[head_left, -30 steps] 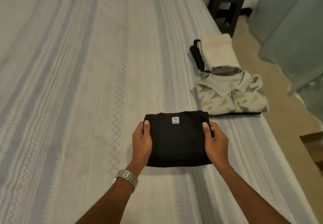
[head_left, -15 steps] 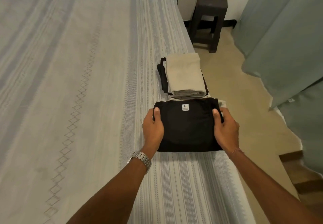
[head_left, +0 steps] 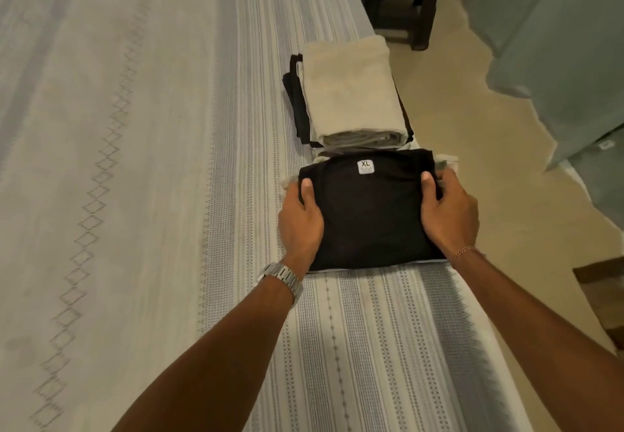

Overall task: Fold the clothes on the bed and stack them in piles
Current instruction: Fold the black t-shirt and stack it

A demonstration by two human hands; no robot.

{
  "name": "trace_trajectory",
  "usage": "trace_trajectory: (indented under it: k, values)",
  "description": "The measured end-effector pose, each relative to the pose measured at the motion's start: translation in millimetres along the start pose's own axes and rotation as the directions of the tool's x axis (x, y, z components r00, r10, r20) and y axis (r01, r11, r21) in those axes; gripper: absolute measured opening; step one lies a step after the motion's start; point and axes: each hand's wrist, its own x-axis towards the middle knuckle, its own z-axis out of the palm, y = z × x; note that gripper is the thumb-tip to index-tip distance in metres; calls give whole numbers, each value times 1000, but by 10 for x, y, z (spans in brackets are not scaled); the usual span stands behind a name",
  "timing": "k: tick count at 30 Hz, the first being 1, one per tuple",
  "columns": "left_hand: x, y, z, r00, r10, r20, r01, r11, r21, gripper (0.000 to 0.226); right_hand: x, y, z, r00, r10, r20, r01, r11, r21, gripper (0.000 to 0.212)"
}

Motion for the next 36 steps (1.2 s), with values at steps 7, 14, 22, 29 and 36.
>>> trace_trajectory:
  k: [7,14,22,29,36]
  values:
    - [-110,32,-375,992,50,113,-57,996,64,34,-306,-233,-219,988,37,-149,-48,996,-70,41]
    - [-598,-50,-1477,916,301,267,-390,824,411,57,-1531,-902,-292,916,-393,79,401,900,-168,45]
    - [-1294,85,-3089,834,348,427,-550,574,607,77,-2610,-2129,-646,807,-492,325,551,826,-119,41]
    - [-1697,54,-4494,812,327,484,-584,433,687,82,-3542,-3212,-842,704,-511,493,650,744,-157,56]
    - [-1897,112,-5738,846,332,416,-528,418,739,88,-4353,-4147,-850,678,-537,502,676,724,-137,57]
